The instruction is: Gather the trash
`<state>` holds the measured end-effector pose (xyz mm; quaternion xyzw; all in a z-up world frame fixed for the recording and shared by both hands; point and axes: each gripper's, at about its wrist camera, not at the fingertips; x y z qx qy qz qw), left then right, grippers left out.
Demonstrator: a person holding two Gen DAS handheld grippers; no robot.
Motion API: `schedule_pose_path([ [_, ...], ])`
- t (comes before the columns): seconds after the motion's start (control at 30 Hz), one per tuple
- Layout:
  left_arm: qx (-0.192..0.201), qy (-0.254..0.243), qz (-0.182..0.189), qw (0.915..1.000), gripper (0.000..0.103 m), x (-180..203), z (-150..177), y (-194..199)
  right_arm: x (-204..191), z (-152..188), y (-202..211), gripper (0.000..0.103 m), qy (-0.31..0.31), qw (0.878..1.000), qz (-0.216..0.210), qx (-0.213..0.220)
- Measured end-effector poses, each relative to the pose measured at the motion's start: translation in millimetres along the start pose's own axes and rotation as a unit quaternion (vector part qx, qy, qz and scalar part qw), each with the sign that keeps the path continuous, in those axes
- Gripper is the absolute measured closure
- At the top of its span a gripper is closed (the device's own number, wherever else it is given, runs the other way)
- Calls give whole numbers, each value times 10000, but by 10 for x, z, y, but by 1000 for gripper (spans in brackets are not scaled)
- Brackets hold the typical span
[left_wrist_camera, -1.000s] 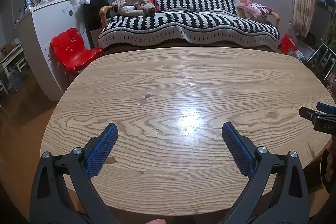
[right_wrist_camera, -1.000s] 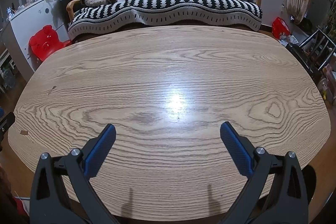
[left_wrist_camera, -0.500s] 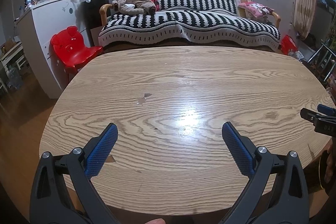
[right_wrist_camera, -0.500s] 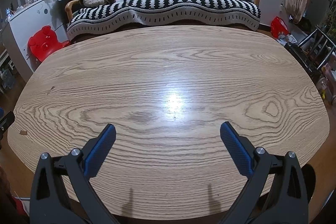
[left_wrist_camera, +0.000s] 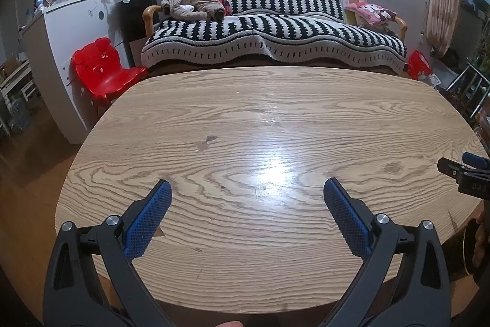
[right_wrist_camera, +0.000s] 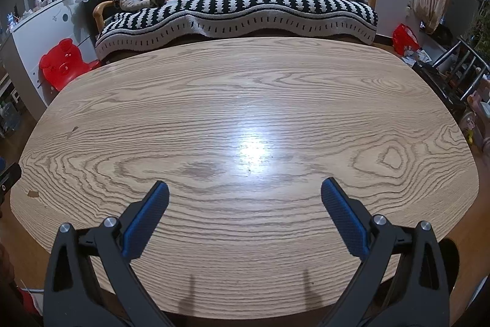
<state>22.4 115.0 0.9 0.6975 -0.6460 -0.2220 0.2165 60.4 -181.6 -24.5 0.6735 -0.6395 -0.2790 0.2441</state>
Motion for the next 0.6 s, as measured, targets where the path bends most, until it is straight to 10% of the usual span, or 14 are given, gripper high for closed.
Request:
schedule_pose_path([
  [0.6, -70, 291, 26, 9995, 7, -109, -13, -8, -25, 45, -54, 7, 61, 9999, 45, -70],
])
Point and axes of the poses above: each gripper's, at about its wrist camera, not at the fingertips, and y roughly against the way its jaws point, x to its right, z to its underside, and after that the axes turned 6 degrees about x, right-handed
